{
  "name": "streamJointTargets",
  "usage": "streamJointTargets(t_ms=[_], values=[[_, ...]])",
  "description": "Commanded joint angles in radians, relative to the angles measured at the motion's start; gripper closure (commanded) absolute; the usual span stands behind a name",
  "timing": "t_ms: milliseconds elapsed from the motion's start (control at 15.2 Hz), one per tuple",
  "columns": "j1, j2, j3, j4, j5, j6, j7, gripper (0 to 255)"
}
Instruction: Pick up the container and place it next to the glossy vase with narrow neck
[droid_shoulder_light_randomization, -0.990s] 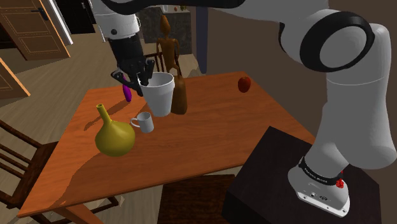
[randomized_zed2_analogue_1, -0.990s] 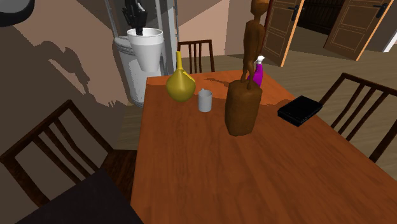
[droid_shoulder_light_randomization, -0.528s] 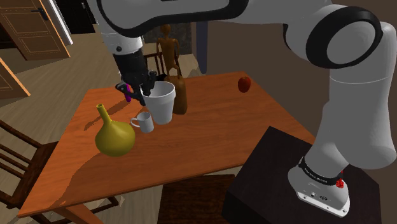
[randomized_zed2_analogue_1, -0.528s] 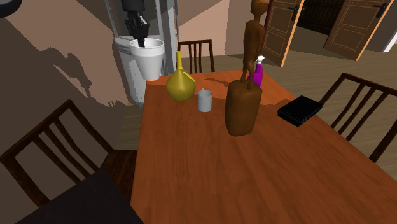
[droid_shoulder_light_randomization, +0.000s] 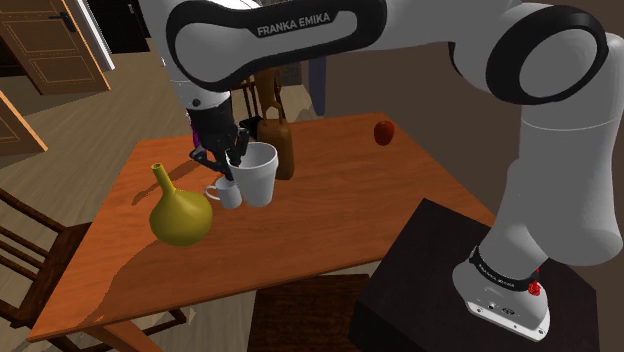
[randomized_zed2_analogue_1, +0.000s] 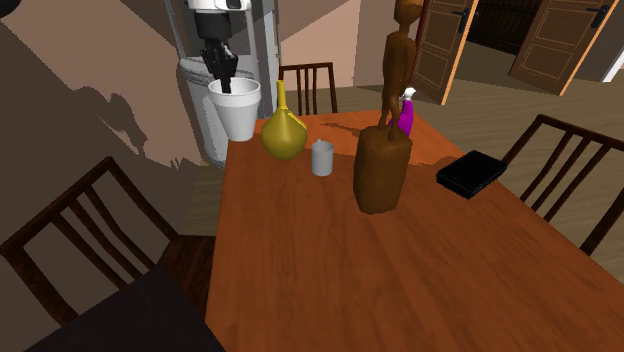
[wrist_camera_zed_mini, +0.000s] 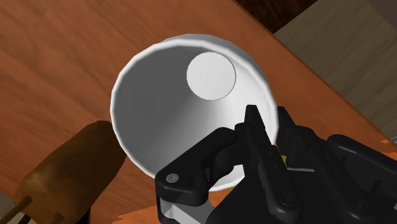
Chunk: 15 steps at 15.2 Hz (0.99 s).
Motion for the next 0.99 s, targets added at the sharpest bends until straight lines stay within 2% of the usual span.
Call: streamJointTargets(t_ms=[0,924], values=[[-0.001,0.0,0.0,-0.03,0.0,0.031,0.001,255],[-0.005,0.022,-0.004,-0.186,-0.006,0.208,0.006,255]])
